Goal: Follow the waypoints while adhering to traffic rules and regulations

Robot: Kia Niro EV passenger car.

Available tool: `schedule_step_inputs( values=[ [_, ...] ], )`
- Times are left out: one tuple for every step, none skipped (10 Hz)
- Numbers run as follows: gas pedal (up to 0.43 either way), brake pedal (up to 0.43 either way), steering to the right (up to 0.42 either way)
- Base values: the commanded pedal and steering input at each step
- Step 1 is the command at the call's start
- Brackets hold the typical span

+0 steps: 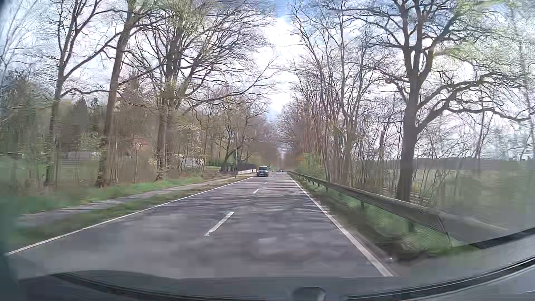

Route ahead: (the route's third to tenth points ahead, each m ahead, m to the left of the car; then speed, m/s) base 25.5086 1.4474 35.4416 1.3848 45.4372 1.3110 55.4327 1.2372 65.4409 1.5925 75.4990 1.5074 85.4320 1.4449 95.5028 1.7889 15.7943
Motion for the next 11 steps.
schedule_step_inputs(
  values=[
    [0.059,0.000,0.000],
    [0.059,0.000,0.000],
    [0.059,0.000,0.000],
    [0.059,0.000,0.000],
    [0.059,0.000,0.000],
    [0.059,0.000,0.000],
    [0.059,0.000,0.000],
    [0.059,0.000,0.000],
    [0.067,0.000,0.000],
    [0.067,0.000,-0.001],
    [0.079,0.000,-0.002]
  ],
)
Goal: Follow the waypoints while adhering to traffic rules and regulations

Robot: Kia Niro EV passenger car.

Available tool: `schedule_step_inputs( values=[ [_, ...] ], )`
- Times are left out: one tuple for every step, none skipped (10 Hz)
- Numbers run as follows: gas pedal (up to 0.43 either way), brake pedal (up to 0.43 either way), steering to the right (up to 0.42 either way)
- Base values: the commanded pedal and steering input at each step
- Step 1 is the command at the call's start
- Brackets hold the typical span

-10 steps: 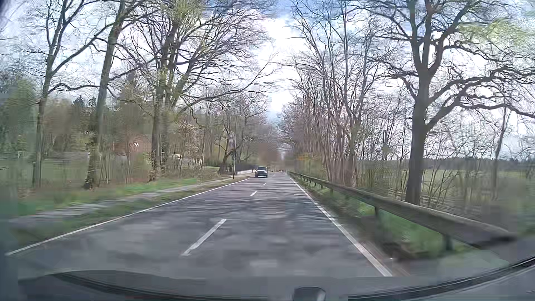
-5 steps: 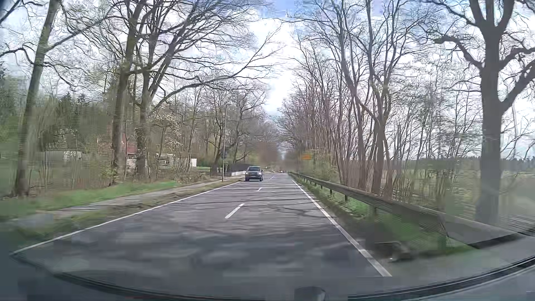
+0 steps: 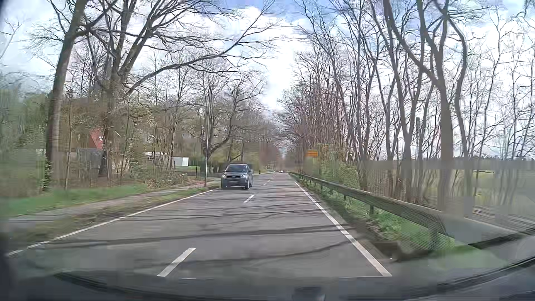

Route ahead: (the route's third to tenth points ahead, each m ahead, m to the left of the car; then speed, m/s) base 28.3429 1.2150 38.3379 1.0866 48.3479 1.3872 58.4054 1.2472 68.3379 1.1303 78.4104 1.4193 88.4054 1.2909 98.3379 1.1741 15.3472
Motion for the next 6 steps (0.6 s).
schedule_step_inputs(
  values=[
    [0.079,0.000,-0.002],
    [0.087,0.000,-0.002],
    [0.087,0.000,-0.002],
    [0.087,0.000,-0.002],
    [0.087,0.006,-0.002],
    [0.087,0.000,-0.001]
  ],
)
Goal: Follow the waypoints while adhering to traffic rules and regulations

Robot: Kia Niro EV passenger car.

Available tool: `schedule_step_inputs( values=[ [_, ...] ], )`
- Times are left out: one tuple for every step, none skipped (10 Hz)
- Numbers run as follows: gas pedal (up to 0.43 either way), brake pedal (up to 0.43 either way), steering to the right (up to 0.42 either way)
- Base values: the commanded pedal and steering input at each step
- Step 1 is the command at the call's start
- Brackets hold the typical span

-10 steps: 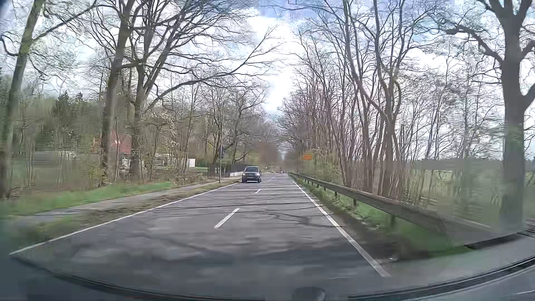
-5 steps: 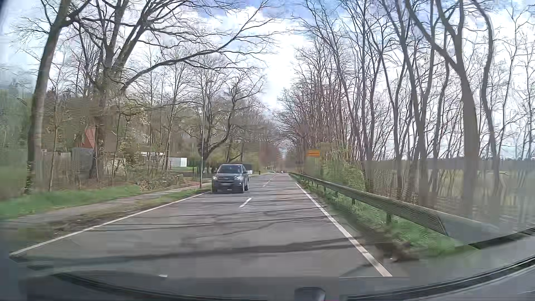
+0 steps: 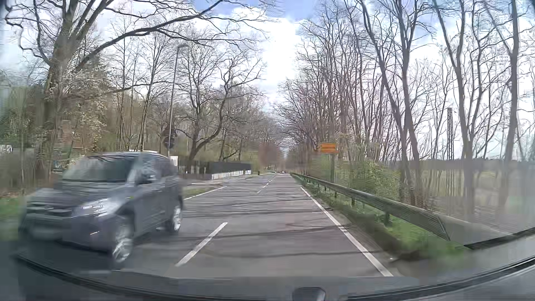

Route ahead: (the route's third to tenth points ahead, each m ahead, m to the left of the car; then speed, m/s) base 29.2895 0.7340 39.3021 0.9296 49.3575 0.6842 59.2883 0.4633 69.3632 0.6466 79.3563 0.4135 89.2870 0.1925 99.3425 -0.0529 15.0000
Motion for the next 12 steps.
schedule_step_inputs(
  values=[
    [0.087,0.000,0.000],
    [0.087,0.000,0.000],
    [0.087,0.000,0.000],
    [0.087,0.000,0.000],
    [0.087,0.000,0.000],
    [0.110,0.000,0.000],
    [0.110,0.000,0.000],
    [0.110,0.000,0.000],
    [0.110,0.000,0.000],
    [0.110,0.000,0.000],
    [0.110,0.000,0.001],
    [0.098,0.006,0.001]
  ],
)
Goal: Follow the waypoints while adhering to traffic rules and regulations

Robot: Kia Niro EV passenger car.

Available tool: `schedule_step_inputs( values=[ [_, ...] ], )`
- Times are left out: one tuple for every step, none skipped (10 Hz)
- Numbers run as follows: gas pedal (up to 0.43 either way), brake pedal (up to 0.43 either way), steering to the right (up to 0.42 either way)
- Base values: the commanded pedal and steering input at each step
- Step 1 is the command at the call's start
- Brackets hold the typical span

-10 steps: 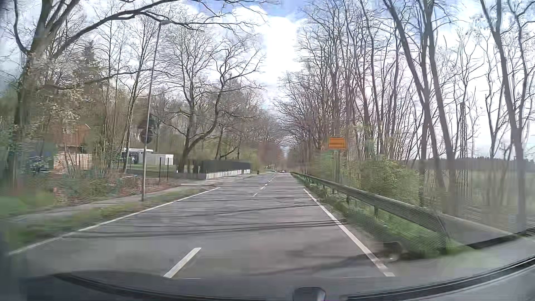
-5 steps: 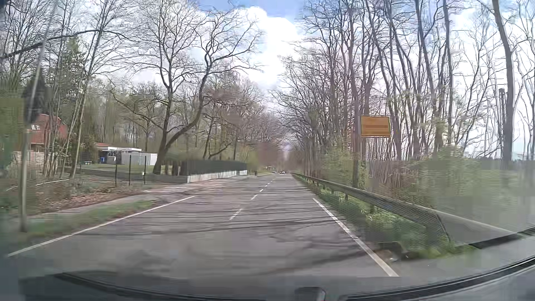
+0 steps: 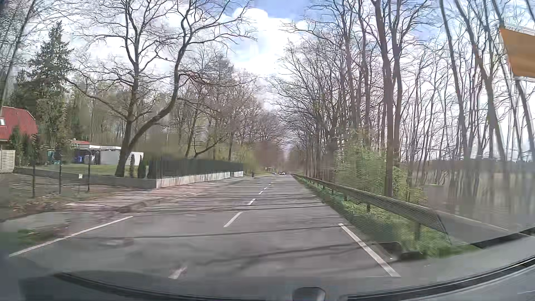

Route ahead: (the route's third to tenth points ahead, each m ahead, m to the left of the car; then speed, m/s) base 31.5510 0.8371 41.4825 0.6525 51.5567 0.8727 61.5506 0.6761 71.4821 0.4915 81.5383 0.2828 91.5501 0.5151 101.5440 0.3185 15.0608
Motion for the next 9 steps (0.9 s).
schedule_step_inputs(
  values=[
    [0.087,0.000,0.002],
    [0.087,0.000,0.003],
    [0.087,0.000,0.003],
    [0.047,0.000,0.003],
    [0.039,0.000,0.003],
    [0.039,0.000,0.004],
    [0.020,0.000,0.004],
    [0.028,0.000,0.003],
    [0.028,0.000,0.003]
  ],
)
